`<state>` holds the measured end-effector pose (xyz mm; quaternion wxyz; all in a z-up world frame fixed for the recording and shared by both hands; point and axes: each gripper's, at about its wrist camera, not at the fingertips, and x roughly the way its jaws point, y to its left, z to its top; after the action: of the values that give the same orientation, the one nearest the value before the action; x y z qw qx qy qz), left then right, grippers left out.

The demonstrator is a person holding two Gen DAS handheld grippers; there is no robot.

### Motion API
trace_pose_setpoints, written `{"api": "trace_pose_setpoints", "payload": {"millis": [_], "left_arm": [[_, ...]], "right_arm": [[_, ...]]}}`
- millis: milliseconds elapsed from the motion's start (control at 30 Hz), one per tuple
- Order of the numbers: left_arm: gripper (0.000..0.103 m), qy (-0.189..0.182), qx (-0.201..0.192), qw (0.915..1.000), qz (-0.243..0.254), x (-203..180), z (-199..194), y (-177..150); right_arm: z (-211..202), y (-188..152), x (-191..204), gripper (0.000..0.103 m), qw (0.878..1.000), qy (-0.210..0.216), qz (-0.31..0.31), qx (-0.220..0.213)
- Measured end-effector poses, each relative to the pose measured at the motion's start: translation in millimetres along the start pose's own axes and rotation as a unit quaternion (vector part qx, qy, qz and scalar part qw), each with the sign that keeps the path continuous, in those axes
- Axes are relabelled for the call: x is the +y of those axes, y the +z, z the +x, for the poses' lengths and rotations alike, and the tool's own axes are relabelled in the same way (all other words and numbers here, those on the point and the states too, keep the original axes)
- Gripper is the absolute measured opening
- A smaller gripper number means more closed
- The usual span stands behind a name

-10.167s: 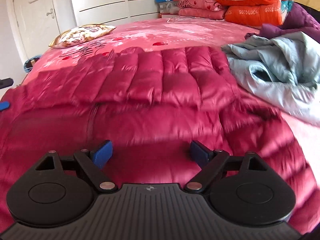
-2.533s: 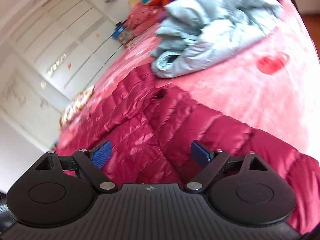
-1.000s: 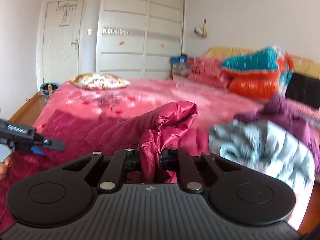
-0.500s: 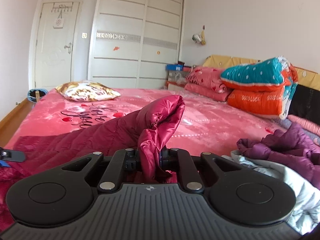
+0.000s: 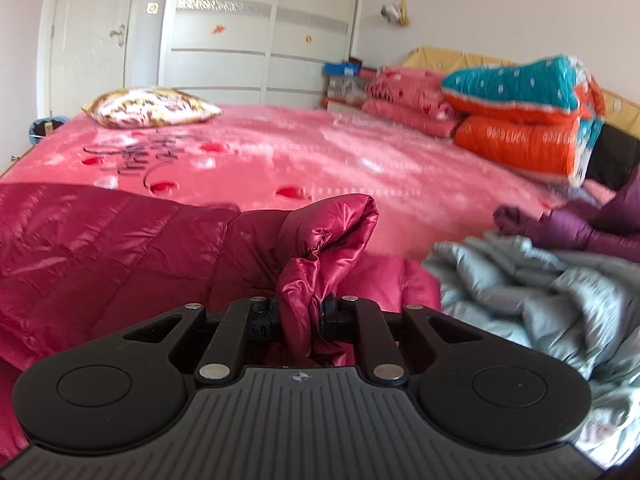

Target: Fold large clothes

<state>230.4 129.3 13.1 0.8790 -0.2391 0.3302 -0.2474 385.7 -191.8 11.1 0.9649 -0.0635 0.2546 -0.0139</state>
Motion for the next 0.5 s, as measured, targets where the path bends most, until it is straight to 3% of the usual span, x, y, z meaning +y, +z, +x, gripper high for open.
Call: {"api": "trace_pose_setpoints", "payload": {"millis": [167,233,300,433,500], "left_arm": [[0.075,-0.028,0.019,0.9992,0.024,-6.7,-7.5,-2.1],[0.075,-0.041,0.020,0.9979,0.046,-11.6,-14.0,-3.4],[0.075,-0.060,0.023,0.9952,0.074,-16.8,-21.4,-5.4],[0.075,-0.118,0.024,0.9878,0.099,-23.2,-37.6,-5.9],[0.076,-0.149,0.020,0.9828,0.107,-27.7,-44.9,-6.5]], "right_arm": [[12.7,-8.0,3.6,0.030,1.000,-0.011,0.009,0.019],[8.2,-11.3,5.3,0.043,0.999,-0.017,0.017,0.022],[1.8,-12.7,1.6,0.069,0.999,-0.027,0.033,0.024],[-0.2,-8.6,-8.2,0.085,0.997,-0.034,0.070,0.025],[-9.6,-11.9,-15.6,0.100,0.995,-0.042,0.085,0.021]]}}
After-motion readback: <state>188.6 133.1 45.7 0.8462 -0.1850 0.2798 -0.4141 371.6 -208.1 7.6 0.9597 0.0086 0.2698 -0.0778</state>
